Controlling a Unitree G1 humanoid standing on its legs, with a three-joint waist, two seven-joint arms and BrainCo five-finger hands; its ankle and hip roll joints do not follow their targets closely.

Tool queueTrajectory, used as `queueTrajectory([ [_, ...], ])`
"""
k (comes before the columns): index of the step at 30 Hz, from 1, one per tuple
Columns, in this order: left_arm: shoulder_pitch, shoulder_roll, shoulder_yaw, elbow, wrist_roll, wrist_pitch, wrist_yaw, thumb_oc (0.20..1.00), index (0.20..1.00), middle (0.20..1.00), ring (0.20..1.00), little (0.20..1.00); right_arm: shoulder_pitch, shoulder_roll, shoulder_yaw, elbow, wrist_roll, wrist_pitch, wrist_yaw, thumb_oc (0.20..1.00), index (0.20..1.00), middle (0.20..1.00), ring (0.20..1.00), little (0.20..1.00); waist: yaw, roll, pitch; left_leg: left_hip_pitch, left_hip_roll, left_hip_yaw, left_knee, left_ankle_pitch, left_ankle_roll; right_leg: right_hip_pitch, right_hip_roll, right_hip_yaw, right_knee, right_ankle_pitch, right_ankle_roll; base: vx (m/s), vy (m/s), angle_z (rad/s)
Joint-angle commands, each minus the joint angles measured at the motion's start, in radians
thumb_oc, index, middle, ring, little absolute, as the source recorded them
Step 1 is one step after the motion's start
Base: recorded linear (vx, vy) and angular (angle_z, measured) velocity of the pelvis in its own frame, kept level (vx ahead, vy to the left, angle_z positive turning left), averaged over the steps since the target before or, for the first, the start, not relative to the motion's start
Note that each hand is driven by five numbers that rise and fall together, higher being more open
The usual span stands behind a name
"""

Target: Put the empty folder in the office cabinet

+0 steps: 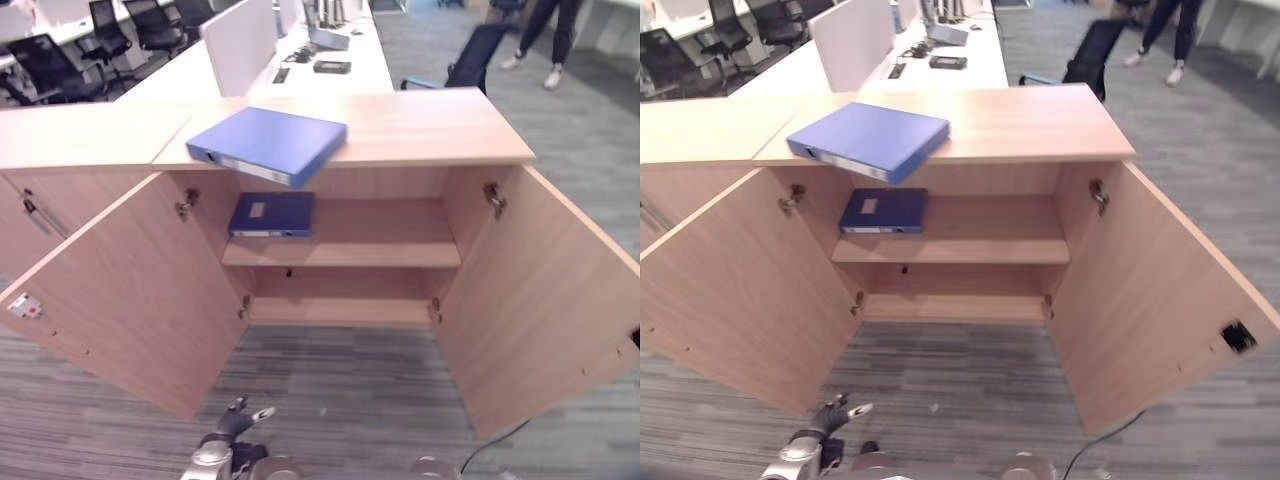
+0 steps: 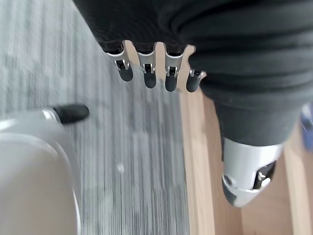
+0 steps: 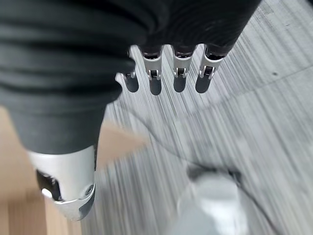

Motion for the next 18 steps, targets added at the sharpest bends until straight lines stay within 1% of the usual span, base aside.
queueTrajectory([
  [1, -0.017, 0.016, 0.004, -0.054, 0.01, -0.033, -0.008, 1.0, 1.0, 1.0, 1.0, 1.0, -0.062, -0.04, -0.027, 0.016, -0.021, -0.016, 0.004, 1.0, 1.0, 1.0, 1.0, 1.0, 0.012, 0.047, 0.035, 0.029, 0.123, -0.046, -0.151, 0.112, -0.033, 0.08, -0.047, 0.077, -0.038, 0.032, 0.107, 0.07, 0.406, 0.53],
  [2, -0.022, 0.026, -0.003, -0.055, 0.015, -0.034, -0.011, 1.0, 1.0, 1.0, 1.0, 1.0, -0.061, -0.027, -0.026, 0.018, -0.02, -0.014, 0.003, 1.0, 1.0, 1.0, 1.0, 1.0, 0.018, 0.028, 0.031, 0.017, 0.096, -0.04, -0.127, 0.083, -0.025, 0.093, -0.078, 0.072, -0.072, 0.112, 0.107, 0.06, 0.385, 0.41],
  [3, -0.024, 0.032, -0.003, -0.063, 0.022, -0.032, -0.012, 1.0, 1.0, 1.0, 1.0, 1.0, -0.066, -0.019, -0.023, 0.016, -0.024, -0.012, 0.004, 1.0, 1.0, 1.0, 1.0, 1.0, 0.019, 0.02, 0.032, 0.017, 0.074, -0.031, -0.12, 0.063, -0.011, 0.088, -0.097, 0.073, -0.079, 0.165, 0.107, 0.05, 0.405, 0.32],
  [4, -0.026, 0.038, -0.007, -0.06, 0.028, -0.033, -0.017, 1.0, 1.0, 1.0, 1.0, 1.0, -0.075, -0.01, -0.013, 0.012, -0.025, -0.012, 0.008, 1.0, 1.0, 1.0, 1.0, 1.0, 0.022, 0.011, 0.033, 0.019, 0.055, -0.014, -0.116, 0.05, -0.002, 0.075, -0.123, 0.069, -0.08, 0.247, 0.107, 0.02, 0.392, 0.2],
  [6, -0.027, 0.051, -0.011, -0.068, 0.038, -0.031, -0.018, 1.0, 1.0, 1.0, 1.0, 1.0, -0.088, 0.005, 0.004, -0.002, -0.032, -0.01, 0.011, 1.0, 1.0, 1.0, 1.0, 1.0, 0.033, 0.002, 0.036, 0.037, 0.009, 0.026, -0.122, 0.024, 0.031, 0.048, -0.172, 0.046, -0.062, 0.34, 0.107, 0.04, 0.563, -0.1],
  [7, -0.023, 0.063, -0.008, -0.078, 0.043, -0.025, -0.023, 1.0, 1.0, 1.0, 1.0, 1.0, -0.097, 0.013, 0.021, -0.016, -0.039, -0.013, 0.015, 1.0, 1.0, 1.0, 1.0, 1.0, 0.041, 0.011, 0.048, 0.063, -0.026, 0.051, -0.124, 0.002, 0.062, 0.027, -0.193, -0.015, -0.001, 0.354, 0.096, 0.07, 0.702, -0.4],
  [8, -0.021, 0.068, -0.007, -0.08, 0.048, -0.02, -0.026, 1.0, 1.0, 1.0, 1.0, 1.0, -0.103, 0.017, 0.033, -0.022, -0.041, -0.016, 0.018, 1.0, 1.0, 1.0, 1.0, 1.0, 0.04, 0.018, 0.049, 0.071, -0.047, 0.057, -0.132, -0.005, 0.081, 0.015, -0.17, -0.023, 0.029, 0.32, 0.084, 0.17, 0.887, -0.18],
  [9, -0.018, 0.069, -0.001, -0.087, 0.05, -0.015, -0.028, 1.0, 1.0, 1.0, 1.0, 1.0, -0.11, 0.022, 0.044, -0.033, -0.028, -0.021, 0.022, 1.0, 1.0, 1.0, 1.0, 1.0, 0.029, 0.034, 0.06, 0.112, -0.097, 0.048, -0.153, -0.02, 0.118, -0.032, -0.054, 0.023, 0.082, 0.221, 0.052, 0.22, 0.783, 0.0],
  [10, -0.015, 0.068, 0.005, -0.092, 0.047, -0.015, -0.027, 1.0, 1.0, 1.0, 1.0, 1.0, -0.11, 0.026, 0.054, -0.039, -0.019, -0.024, 0.022, 1.0, 1.0, 1.0, 1.0, 1.0, 0.024, 0.046, 0.074, 0.15, -0.131, 0.045, -0.172, -0.028, 0.137, -0.053, 0.03, 0.023, 0.078, 0.139, 0.037, 0.21, 0.666, 0.18],
  [11, -0.017, 0.066, 0.008, -0.09, 0.044, -0.013, -0.025, 1.0, 1.0, 1.0, 1.0, 1.0, -0.114, 0.027, 0.058, -0.042, -0.018, -0.025, 0.021, 1.0, 1.0, 1.0, 1.0, 1.0, 0.024, 0.047, 0.074, 0.157, -0.144, 0.046, -0.18, -0.03, 0.143, -0.064, 0.057, 0.001, 0.049, 0.124, 0.029, 0.15, 0.363, 0.5],
  [12, -0.022, 0.062, 0.013, -0.077, 0.042, -0.013, -0.023, 1.0, 1.0, 1.0, 1.0, 1.0, -0.117, 0.027, 0.068, -0.037, -0.021, -0.026, 0.02, 1.0, 1.0, 1.0, 1.0, 1.0, 0.024, 0.04, 0.075, 0.176, -0.169, 0.047, -0.196, -0.043, 0.147, -0.065, 0.097, -0.035, -0.041, 0.1, 0.016, 0.07, 0.135, 0.44],
  [13, -0.022, 0.062, 0.013, -0.076, 0.042, -0.014, -0.023, 1.0, 1.0, 1.0, 1.0, 1.0, -0.117, 0.028, 0.068, -0.036, -0.021, -0.027, 0.02, 1.0, 1.0, 1.0, 1.0, 1.0, 0.023, 0.041, 0.077, 0.178, -0.167, 0.045, -0.196, -0.045, 0.146, -0.059, 0.099, -0.038, -0.047, 0.101, 0.016, 0.1, 0.093, 0.55],
  [14, -0.026, 0.059, 0.013, -0.068, 0.04, -0.015, -0.021, 1.0, 1.0, 1.0, 1.0, 1.0, -0.12, 0.028, 0.069, -0.032, -0.018, -0.027, 0.02, 1.0, 1.0, 1.0, 1.0, 1.0, 0.019, 0.034, 0.078, 0.188, -0.187, 0.038, -0.199, -0.055, 0.149, -0.067, 0.123, -0.044, -0.114, 0.11, 0.013, 0.09, 0.07, 0.28],
  [15, -0.025, 0.05, 0.02, -0.043, 0.05, -0.012, -0.022, 1.0, 1.0, 1.0, 1.0, 1.0, -0.116, 0.023, 0.069, -0.015, -0.023, -0.019, 0.021, 1.0, 1.0, 1.0, 1.0, 1.0, 0.02, 0.03, 0.081, 0.188, -0.2, 0.03, -0.193, -0.059, 0.149, -0.047, 0.129, -0.018, -0.173, 0.117, 0.031, 0.09, 0.075, 0.31],
  [17, -0.026, 0.04, 0.019, -0.046, 0.04, -0.016, -0.019, 1.0, 1.0, 1.0, 1.0, 1.0, -0.112, 0.021, 0.073, -0.016, -0.021, -0.023, 0.022, 1.0, 1.0, 1.0, 1.0, 1.0, 0.018, 0.03, 0.083, 0.196, -0.204, 0.033, -0.194, -0.061, 0.152, -0.052, 0.126, -0.008, -0.163, 0.129, 0.031, 0.05, 0.035, 0.24],
  [18, -0.025, 0.031, 0.018, -0.051, 0.034, -0.018, -0.02, 1.0, 1.0, 1.0, 1.0, 1.0, -0.108, 0.019, 0.073, -0.015, -0.021, -0.023, 0.021, 1.0, 1.0, 1.0, 1.0, 1.0, 0.016, 0.025, 0.079, 0.199, -0.213, 0.03, -0.198, -0.065, 0.155, -0.039, 0.123, 0.004, -0.187, 0.14, 0.034, 0.08, 0.013, 0.13],
])
